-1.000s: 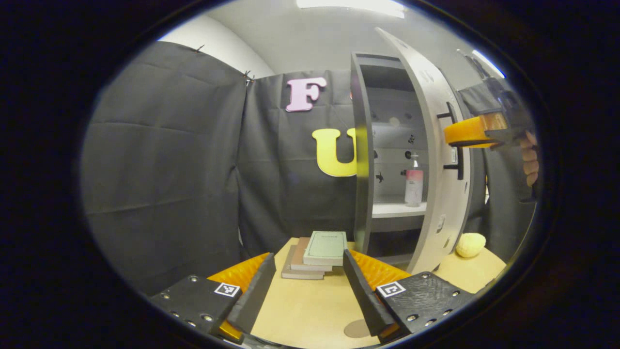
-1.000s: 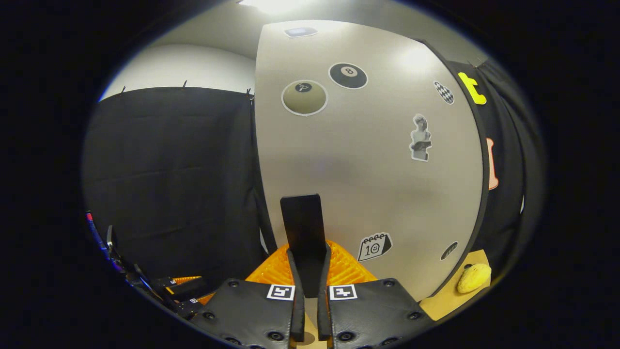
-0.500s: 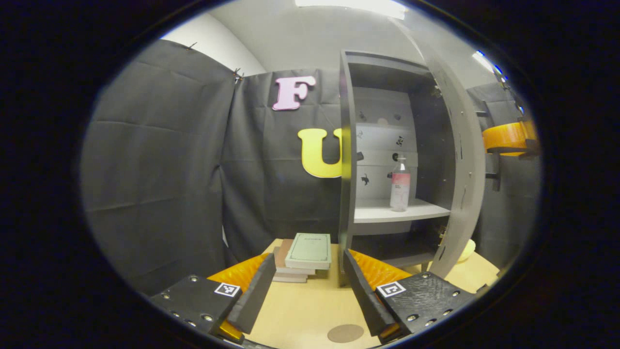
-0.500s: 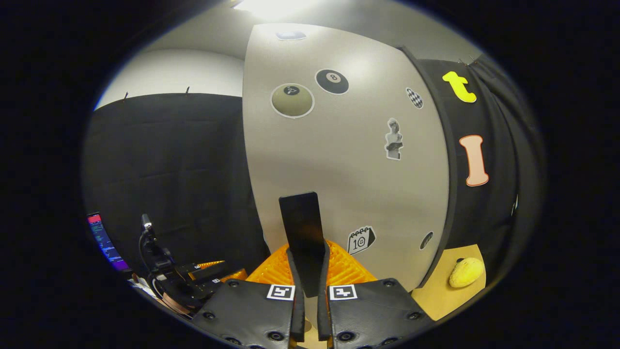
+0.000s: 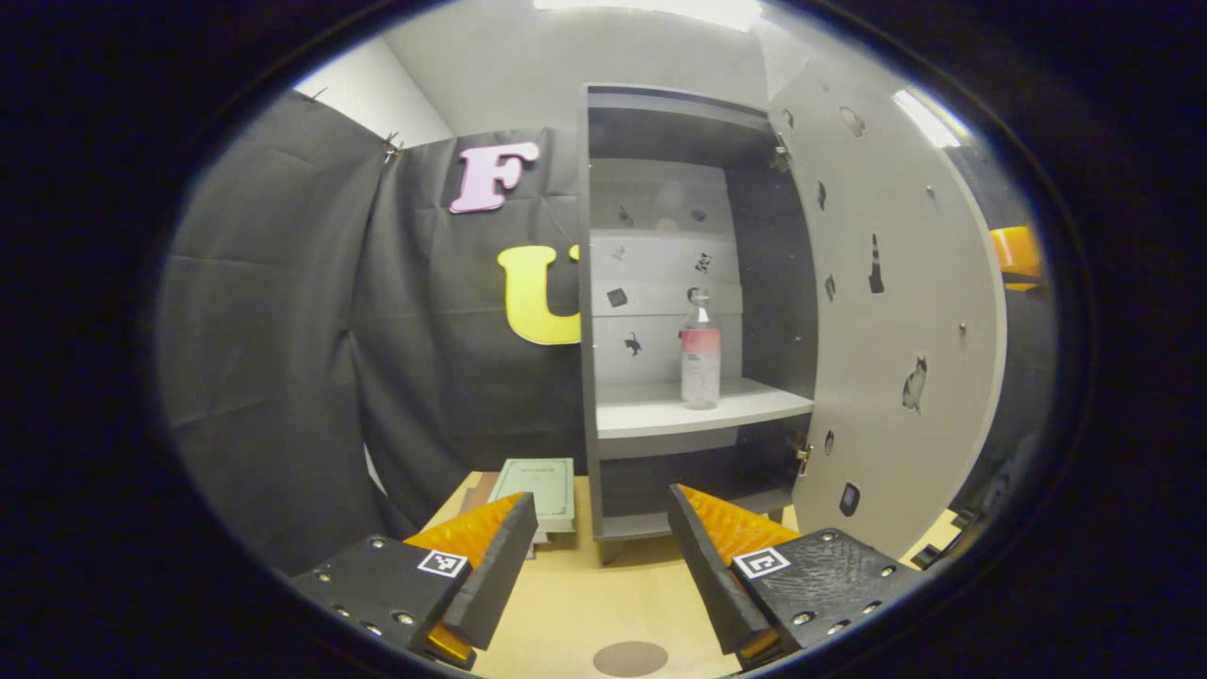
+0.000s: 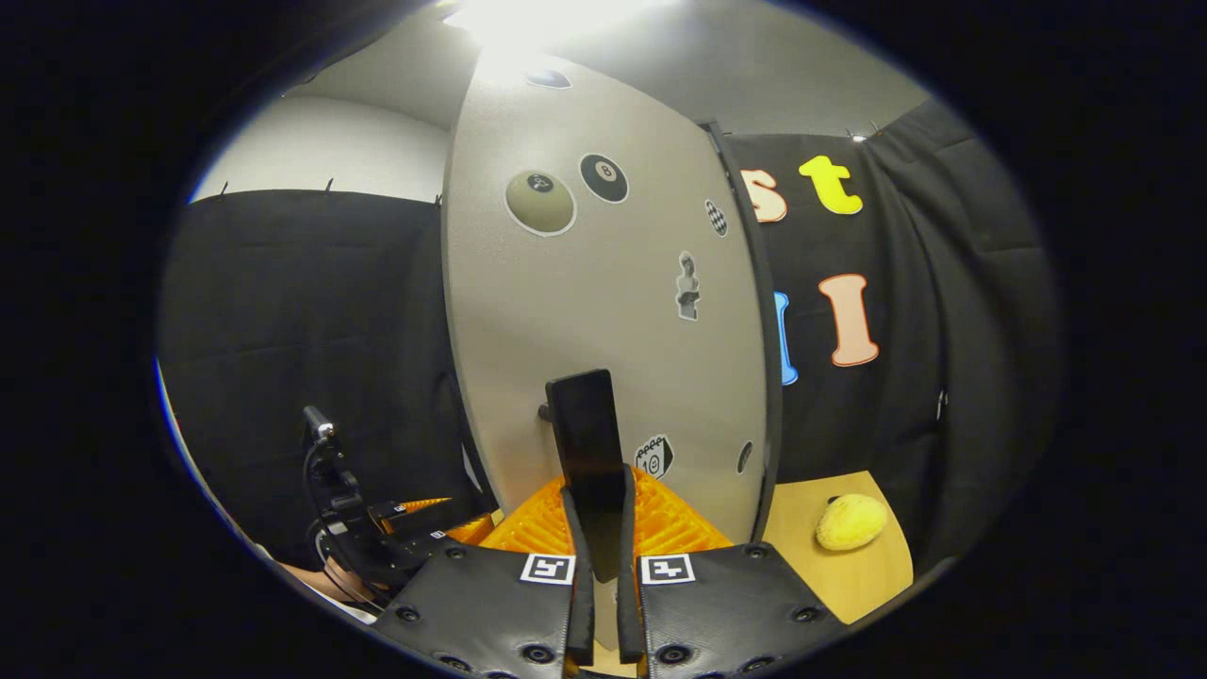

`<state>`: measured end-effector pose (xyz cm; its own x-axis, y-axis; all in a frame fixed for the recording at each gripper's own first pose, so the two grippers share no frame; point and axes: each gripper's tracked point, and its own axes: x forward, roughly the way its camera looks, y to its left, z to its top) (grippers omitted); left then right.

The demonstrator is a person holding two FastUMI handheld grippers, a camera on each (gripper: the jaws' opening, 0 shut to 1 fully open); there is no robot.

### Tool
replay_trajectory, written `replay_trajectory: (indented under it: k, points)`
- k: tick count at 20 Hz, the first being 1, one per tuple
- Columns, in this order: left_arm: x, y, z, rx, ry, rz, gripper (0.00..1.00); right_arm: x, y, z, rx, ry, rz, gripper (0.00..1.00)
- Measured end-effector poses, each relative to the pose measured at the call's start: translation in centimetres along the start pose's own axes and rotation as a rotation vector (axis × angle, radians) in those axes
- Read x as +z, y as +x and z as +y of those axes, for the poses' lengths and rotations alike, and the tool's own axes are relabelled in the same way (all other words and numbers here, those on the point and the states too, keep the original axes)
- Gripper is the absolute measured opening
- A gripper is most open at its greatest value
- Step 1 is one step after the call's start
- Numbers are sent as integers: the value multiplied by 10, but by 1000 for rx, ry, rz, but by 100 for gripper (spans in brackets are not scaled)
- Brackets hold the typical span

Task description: Open the cabinet door with the right hand, grasp the bottle in the cabinet with the left hand and place it on the coaster, then close the cabinet door with the right hand.

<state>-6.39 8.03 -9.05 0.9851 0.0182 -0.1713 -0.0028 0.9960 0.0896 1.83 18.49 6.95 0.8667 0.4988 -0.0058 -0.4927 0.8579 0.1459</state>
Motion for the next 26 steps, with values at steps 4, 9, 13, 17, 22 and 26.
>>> replay_trajectory:
  k: [4, 9, 13, 17, 22, 26]
  points:
    - [2, 7, -19, -75, 3, -3, 85, 3, -22, -15, -89, 2, -16, 8]
    - [0, 11, -35, -132, 6, 5, 87, 13, -58, -51, -241, 13, -33, 11]
    - [-4, 11, -45, -186, 10, 28, 85, 14, -76, -87, -361, 60, -58, 6]
    - [-4, 16, -48, -199, 11, 32, 87, 10, -81, -97, -360, 75, -73, 5]
    - [0, 23, -53, -221, -29, 30, 87, 5, -96, -94, -353, 111, -93, 6]
    - [24, 43, -50, -233, 4, -38, 85, -7, -123, -89, -372, 91, -67, 6]
